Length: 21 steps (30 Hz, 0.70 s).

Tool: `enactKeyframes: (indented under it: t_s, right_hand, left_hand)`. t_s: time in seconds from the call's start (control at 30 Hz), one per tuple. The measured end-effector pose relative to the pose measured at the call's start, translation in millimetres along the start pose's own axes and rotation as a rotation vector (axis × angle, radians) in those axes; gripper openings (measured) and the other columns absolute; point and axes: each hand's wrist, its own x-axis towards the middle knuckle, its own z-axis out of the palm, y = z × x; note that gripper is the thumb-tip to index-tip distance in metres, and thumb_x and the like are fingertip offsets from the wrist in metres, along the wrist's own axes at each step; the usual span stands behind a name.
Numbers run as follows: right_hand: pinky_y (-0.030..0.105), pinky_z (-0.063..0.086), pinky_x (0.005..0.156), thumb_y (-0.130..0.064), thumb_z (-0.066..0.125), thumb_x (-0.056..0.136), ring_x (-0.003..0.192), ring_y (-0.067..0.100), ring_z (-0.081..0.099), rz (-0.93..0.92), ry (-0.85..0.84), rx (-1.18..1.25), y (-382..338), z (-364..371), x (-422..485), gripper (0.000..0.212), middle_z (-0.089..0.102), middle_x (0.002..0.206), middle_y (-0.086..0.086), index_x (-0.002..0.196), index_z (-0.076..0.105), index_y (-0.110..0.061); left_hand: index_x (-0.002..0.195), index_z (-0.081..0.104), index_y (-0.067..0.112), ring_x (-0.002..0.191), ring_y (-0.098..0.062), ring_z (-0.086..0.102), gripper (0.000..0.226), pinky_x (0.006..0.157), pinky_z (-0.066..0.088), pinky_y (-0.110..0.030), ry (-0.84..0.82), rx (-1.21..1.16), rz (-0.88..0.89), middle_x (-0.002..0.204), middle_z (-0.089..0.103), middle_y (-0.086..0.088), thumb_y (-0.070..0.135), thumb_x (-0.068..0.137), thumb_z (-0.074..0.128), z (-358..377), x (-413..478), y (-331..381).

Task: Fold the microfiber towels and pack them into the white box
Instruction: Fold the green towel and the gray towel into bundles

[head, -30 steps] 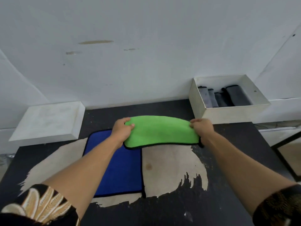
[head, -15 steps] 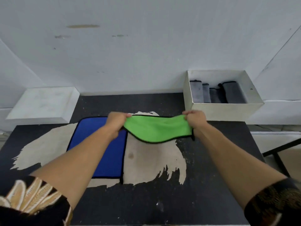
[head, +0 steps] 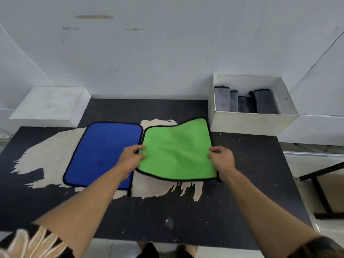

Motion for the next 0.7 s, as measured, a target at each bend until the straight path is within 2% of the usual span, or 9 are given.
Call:
enactKeyframes:
  t_s: [0.07, 0.17, 0.27, 0.37, 0.43, 0.53, 0.6, 0.63, 0.7]
  right_hand:
    - [0.031, 0.055, 0.078, -0.009, 0.069, 0.081, 0.083, 0.018, 0.063, 0.028, -0.086, -0.166, 25, 4, -8, 0.034, 0.069, 0.105, 0.004, 0.113, 0.068, -0.018]
    - [0.029, 0.05, 0.078, -0.008, 0.065, 0.081, 0.094, 0.022, 0.063, -0.008, -0.154, -0.339, 33, 2, -15, 0.046, 0.064, 0.111, 0.005, 0.126, 0.059, -0.017]
    - [0.033, 0.052, 0.075, -0.009, 0.062, 0.08, 0.095, 0.024, 0.062, -0.051, -0.209, -0.43, 28, 0, -17, 0.053, 0.061, 0.117, 0.007, 0.13, 0.052, -0.02]
    - [0.037, 0.054, 0.08, -0.014, 0.065, 0.077, 0.094, 0.026, 0.062, -0.067, -0.257, -0.534, 31, -1, -17, 0.059, 0.056, 0.119, 0.011, 0.132, 0.046, -0.021]
    - [0.036, 0.052, 0.085, -0.018, 0.068, 0.078, 0.097, 0.028, 0.06, -0.073, -0.277, -0.585, 31, -4, -20, 0.059, 0.05, 0.124, 0.013, 0.132, 0.043, -0.021]
    - [0.035, 0.046, 0.091, -0.025, 0.07, 0.082, 0.106, 0.032, 0.056, -0.084, -0.278, -0.68, 33, -5, -24, 0.056, 0.041, 0.13, 0.014, 0.13, 0.041, -0.019]
    - [0.036, 0.046, 0.09, -0.029, 0.069, 0.084, 0.107, 0.033, 0.056, -0.086, -0.258, -0.711, 35, -4, -26, 0.054, 0.04, 0.13, 0.014, 0.129, 0.041, -0.018]
    - [0.036, 0.046, 0.09, -0.028, 0.069, 0.085, 0.107, 0.033, 0.056, -0.079, -0.247, -0.715, 36, -4, -28, 0.052, 0.04, 0.129, 0.014, 0.128, 0.042, -0.017]
    - [0.037, 0.046, 0.091, -0.022, 0.067, 0.086, 0.107, 0.034, 0.057, -0.06, -0.23, -0.721, 39, -5, -29, 0.047, 0.041, 0.129, 0.015, 0.126, 0.043, -0.016]
  left_hand:
    - [0.141, 0.05, 0.017, 0.129, -0.027, 0.05, 0.054, 0.108, 0.042, -0.04, -0.111, 0.108, -0.11, 0.146, 0.048, -0.008, 0.017, 0.091, 0.069, 13, -4, -29]
    - [0.14, 0.046, 0.02, 0.114, -0.027, 0.06, 0.066, 0.1, 0.051, -0.046, -0.173, 0.174, -0.177, 0.131, 0.059, -0.007, 0.025, 0.081, 0.077, 24, -8, -48]
    - [0.134, 0.044, 0.019, 0.101, -0.025, 0.064, 0.06, 0.09, 0.056, -0.045, -0.158, 0.217, -0.161, 0.115, 0.062, -0.008, 0.01, 0.082, 0.073, 27, -10, -48]
    - [0.132, 0.047, 0.018, 0.093, -0.022, 0.063, 0.055, 0.076, 0.057, -0.038, -0.093, 0.288, -0.135, 0.113, 0.061, -0.008, -0.005, 0.083, 0.059, 24, -13, -47]
    - [0.13, 0.05, 0.016, 0.091, -0.022, 0.061, 0.049, 0.068, 0.052, -0.032, -0.042, 0.309, -0.138, 0.114, 0.061, -0.009, -0.006, 0.085, 0.051, 23, -16, -48]
    - [0.122, 0.051, 0.014, 0.098, -0.025, 0.06, 0.03, 0.086, 0.054, -0.041, 0.022, 0.267, -0.212, 0.11, 0.059, -0.003, 0.03, 0.096, 0.052, 30, -25, -44]
    - [0.124, 0.044, 0.013, 0.11, -0.028, 0.057, 0.053, 0.093, 0.05, -0.04, 0.007, 0.279, -0.263, 0.115, 0.052, 0.001, 0.053, 0.092, 0.056, 34, -31, -42]
    - [0.127, 0.04, 0.013, 0.111, -0.028, 0.057, 0.058, 0.093, 0.051, -0.04, 0.006, 0.291, -0.274, 0.117, 0.05, 0.001, 0.05, 0.089, 0.062, 37, -32, -42]
    - [0.131, 0.038, 0.013, 0.099, -0.026, 0.06, 0.054, 0.083, 0.054, -0.038, 0.036, 0.304, -0.268, 0.114, 0.056, -0.004, 0.022, 0.085, 0.067, 41, -35, -44]
